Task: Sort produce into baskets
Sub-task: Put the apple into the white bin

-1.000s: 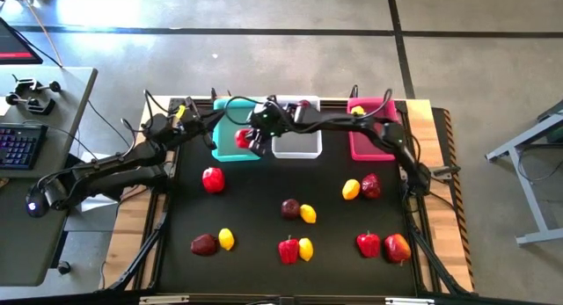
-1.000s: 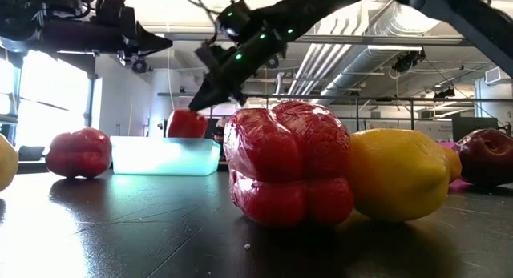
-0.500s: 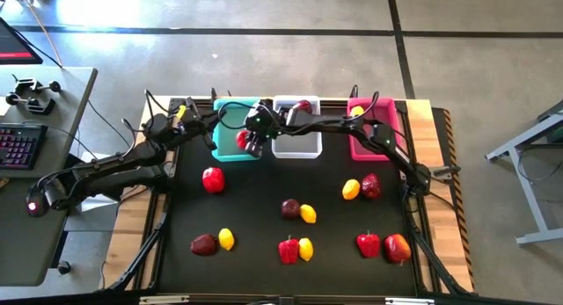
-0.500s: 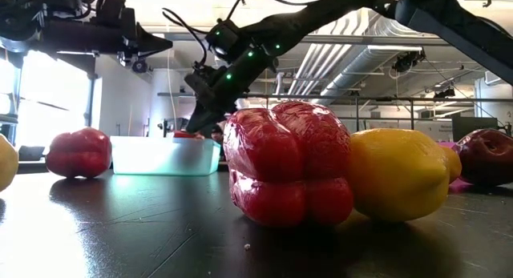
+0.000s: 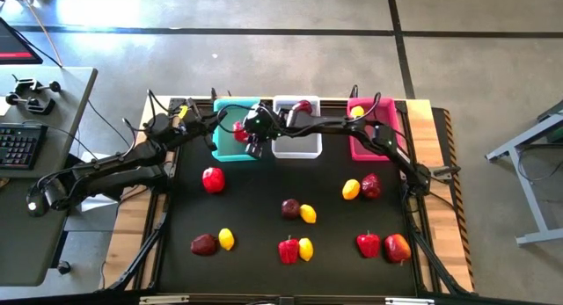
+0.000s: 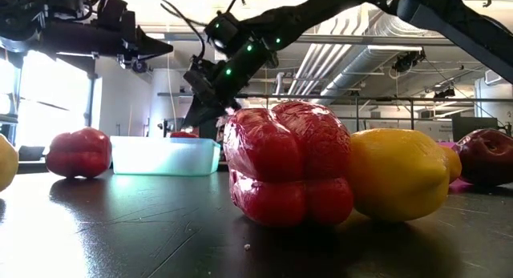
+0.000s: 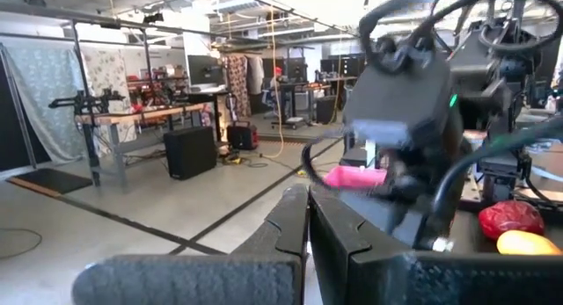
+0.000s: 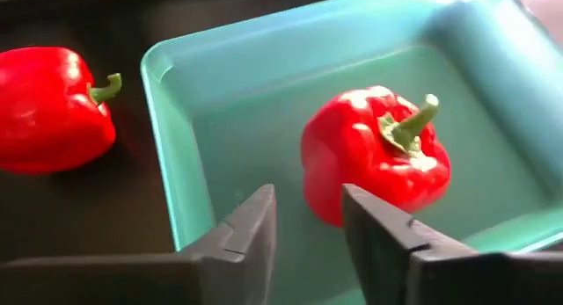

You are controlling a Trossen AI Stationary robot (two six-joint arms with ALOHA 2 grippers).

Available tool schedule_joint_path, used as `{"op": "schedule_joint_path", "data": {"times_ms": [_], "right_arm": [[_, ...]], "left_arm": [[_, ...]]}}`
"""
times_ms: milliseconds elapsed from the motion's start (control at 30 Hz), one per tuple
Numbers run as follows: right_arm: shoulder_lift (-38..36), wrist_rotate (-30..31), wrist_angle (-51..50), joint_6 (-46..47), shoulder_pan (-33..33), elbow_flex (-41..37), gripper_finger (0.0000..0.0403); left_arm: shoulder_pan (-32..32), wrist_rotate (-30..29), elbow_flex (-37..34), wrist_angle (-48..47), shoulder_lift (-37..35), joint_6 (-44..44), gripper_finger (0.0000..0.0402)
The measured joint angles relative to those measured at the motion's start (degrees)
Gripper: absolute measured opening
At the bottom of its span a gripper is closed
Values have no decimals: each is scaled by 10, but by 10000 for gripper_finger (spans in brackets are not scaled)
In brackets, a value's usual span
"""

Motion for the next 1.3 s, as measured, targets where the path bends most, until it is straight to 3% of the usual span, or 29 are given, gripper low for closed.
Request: {"op": "schedule_joint_path", "data": {"times_ms": [133,200,333,533,700,1133,1300], "right_arm": [[-20,34,-23,-7,5,0,32],[-32,56,-22,-12,8,-5,9],[-65,79,35,-11,10,-50,9],[-114,58,155,24,12,-209,1],[-205,94,238,53,33,-333,0],[-429,253,254,168,138,-571,0],[-471,270,229,232,189,-620,0]], "left_arm": [[-1,0,0,-2,0,-4,0],[-1,0,0,-2,0,-4,0],[-1,0,0,-3,0,-3,0],[-2,0,0,-6,1,1,0],[-9,0,0,-24,12,2,0],[-119,4,0,-48,65,15,0],[-177,5,0,-47,74,16,0]]}}
